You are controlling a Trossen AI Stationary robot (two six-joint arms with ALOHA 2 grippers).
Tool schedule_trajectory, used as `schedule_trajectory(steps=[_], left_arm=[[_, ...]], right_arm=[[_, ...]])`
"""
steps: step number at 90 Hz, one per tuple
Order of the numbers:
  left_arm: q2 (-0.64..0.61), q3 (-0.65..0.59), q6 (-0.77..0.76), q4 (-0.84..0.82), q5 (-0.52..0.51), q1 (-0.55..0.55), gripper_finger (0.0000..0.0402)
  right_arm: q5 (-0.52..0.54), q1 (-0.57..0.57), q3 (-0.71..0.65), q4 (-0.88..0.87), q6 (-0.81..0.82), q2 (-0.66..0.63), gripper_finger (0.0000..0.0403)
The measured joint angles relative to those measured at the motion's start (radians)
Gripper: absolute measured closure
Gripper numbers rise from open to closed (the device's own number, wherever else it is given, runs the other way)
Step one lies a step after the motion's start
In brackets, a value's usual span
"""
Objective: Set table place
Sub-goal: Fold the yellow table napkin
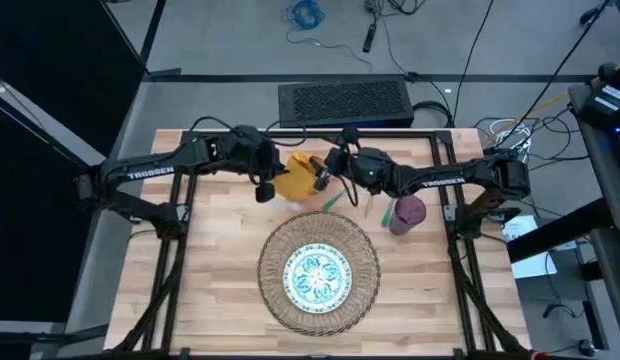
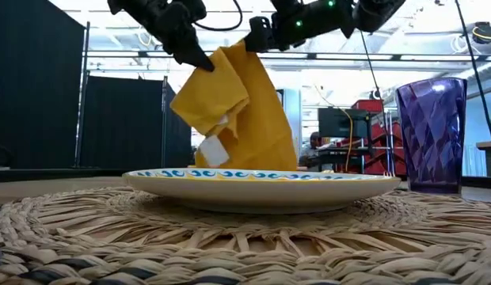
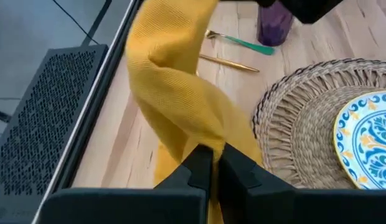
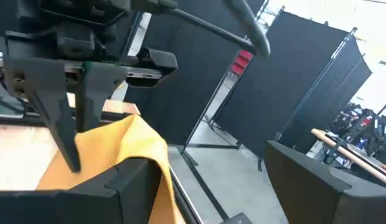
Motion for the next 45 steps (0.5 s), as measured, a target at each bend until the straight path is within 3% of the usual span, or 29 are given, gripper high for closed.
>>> schedule_trajectory(steps=[45], left_arm=[[0.000,0.000,-0.003,-0.126,-0.034,-0.006,0.0402]], right_arm=[[-0.005,-0.013,0.003,-0.110,0.102,0.000,0.0143]])
